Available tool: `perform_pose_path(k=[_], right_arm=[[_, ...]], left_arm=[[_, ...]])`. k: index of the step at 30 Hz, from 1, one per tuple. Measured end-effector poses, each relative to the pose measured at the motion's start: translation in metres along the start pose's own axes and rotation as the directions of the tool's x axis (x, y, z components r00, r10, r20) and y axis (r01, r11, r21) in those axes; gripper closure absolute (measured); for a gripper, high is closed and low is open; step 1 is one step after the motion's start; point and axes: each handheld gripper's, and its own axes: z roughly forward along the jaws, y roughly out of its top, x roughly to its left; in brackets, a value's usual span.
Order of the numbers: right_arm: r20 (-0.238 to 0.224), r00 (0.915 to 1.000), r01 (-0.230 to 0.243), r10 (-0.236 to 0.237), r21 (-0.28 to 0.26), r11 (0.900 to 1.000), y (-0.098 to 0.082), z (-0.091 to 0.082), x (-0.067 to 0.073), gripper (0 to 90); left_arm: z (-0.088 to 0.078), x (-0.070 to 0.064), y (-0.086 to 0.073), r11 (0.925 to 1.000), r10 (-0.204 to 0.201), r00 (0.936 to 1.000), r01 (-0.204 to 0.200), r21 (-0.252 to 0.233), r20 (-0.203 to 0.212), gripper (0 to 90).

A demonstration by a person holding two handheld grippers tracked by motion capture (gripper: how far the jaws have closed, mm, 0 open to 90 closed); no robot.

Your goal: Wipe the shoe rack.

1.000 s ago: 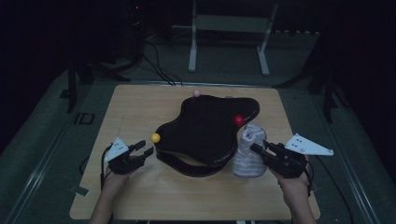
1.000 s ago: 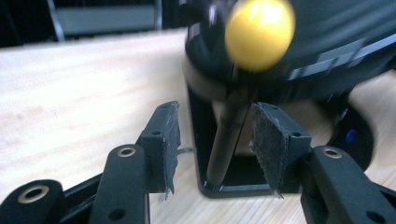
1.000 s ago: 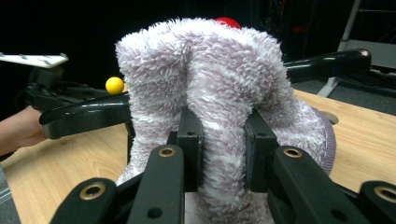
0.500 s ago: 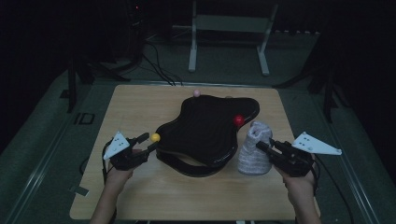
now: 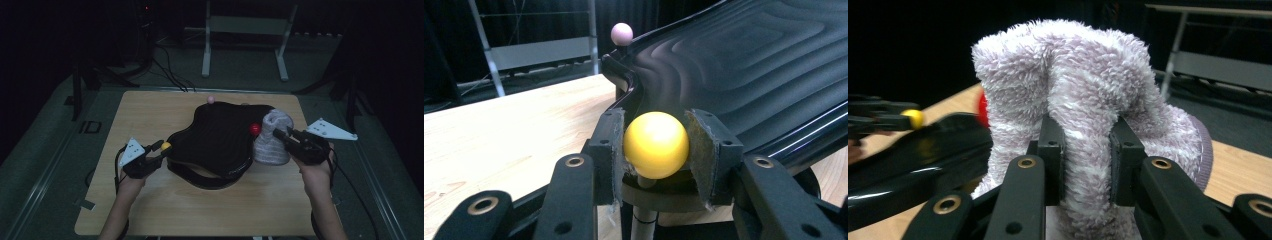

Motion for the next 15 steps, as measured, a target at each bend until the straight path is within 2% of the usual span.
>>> perform_pose_path(k=[1, 4, 6, 11, 13, 15], right_arm=[[0.011, 0.9999, 0.003, -0.003, 0.01, 1.0, -0.001, 0.005, -0.001, 73.1], [-0.001, 0.9998, -0.022, 0.022, 0.03, 0.999, -0.01, 0.017, -0.001, 73.1], [0.002, 0.9996, -0.027, 0.027, 0.024, 0.999, -0.016, 0.02, 0.001, 73.1], [0.01, 0.9995, -0.031, 0.03, 0.045, 0.999, -0.026, 0.02, 0.001, 73.0], [0.014, 0.9996, -0.024, 0.024, 0.046, 0.999, -0.024, 0.017, -0.002, 73.0], [0.037, 0.9989, -0.031, 0.03, 0.03, 0.999, -0.019, 0.011, -0.007, 72.9]], left_arm=[[0.0, 0.0, 0.0, 1.0, -0.001, 1.0, 0.001, -0.001, 0.002, 59.8], [0.0, 0.002, -0.001, 1.0, -0.006, 0.9999, 0.006, -0.003, 0.016, 60.0], [0.0, 0.003, -0.001, 0.9999, -0.014, 0.9996, 0.014, -0.005, 0.023, 60.1], [0.001, 0.003, -0.001, 1.0, -0.01, 0.9996, 0.01, 0.0, 0.027, 60.1], [0.001, 0.003, -0.001, 1.0, -0.009, 0.9996, 0.009, -0.002, 0.029, 60.1], [0.001, 0.003, -0.001, 1.0, -0.007, 0.9995, 0.007, -0.001, 0.029, 60.1]])
